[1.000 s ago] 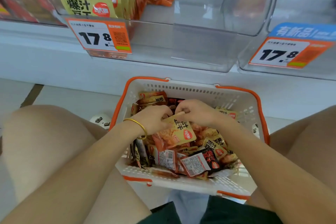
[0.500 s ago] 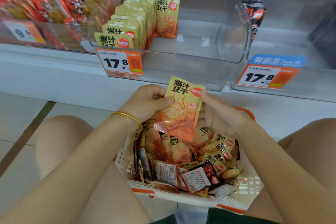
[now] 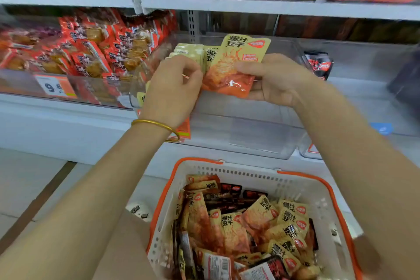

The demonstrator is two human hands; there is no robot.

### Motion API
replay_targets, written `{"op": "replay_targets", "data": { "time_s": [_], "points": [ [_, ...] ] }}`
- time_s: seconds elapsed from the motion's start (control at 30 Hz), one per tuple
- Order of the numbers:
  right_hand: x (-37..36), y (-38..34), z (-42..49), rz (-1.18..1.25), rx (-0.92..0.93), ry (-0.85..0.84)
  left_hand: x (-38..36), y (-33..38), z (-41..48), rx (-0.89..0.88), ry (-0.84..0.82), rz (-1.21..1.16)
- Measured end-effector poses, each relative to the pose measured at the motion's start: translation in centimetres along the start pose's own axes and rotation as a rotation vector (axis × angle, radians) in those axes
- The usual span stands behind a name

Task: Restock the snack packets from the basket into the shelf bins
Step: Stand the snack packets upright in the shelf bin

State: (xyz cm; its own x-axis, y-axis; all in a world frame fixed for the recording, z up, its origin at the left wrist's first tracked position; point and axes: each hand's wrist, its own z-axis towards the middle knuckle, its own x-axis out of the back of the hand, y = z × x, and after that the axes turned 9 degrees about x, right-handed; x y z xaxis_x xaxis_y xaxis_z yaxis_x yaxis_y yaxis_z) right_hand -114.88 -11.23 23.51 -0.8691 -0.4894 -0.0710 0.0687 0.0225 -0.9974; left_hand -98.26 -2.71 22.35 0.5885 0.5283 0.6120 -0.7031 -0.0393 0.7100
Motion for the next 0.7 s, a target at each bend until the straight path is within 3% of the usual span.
{"op": "replay_targets", "data": {
  "time_s": [0.1,0.2,0.27,0.4,0.7],
  "points": [
    [0.5,1.7,5.4,-0.194,-0.092,0.079,-0.6,-1.3,2.4,-0.125,-0.051,0.402],
    [0.8,4.9,10.5,-0.366,-0.198,0.156,-1.0,-1.9,4.2,-0.119,-0.171,0.588],
    [0.8,6.6,13.3,-0.507,-0.154,0.182,-1.5,-2.3,5.1,-0.128,-0.220,0.681],
    [1.3,8.7,16.3,-0.966,-0.085,0.212,-2.4,-3.2,5.8,-0.163,-0.249,0.717],
    [1.0,9.7,18.7,-0.989,-0.160,0.196,-3.3,-3.9,5.6,-0.197,-0.273,0.708]
  ]
}}
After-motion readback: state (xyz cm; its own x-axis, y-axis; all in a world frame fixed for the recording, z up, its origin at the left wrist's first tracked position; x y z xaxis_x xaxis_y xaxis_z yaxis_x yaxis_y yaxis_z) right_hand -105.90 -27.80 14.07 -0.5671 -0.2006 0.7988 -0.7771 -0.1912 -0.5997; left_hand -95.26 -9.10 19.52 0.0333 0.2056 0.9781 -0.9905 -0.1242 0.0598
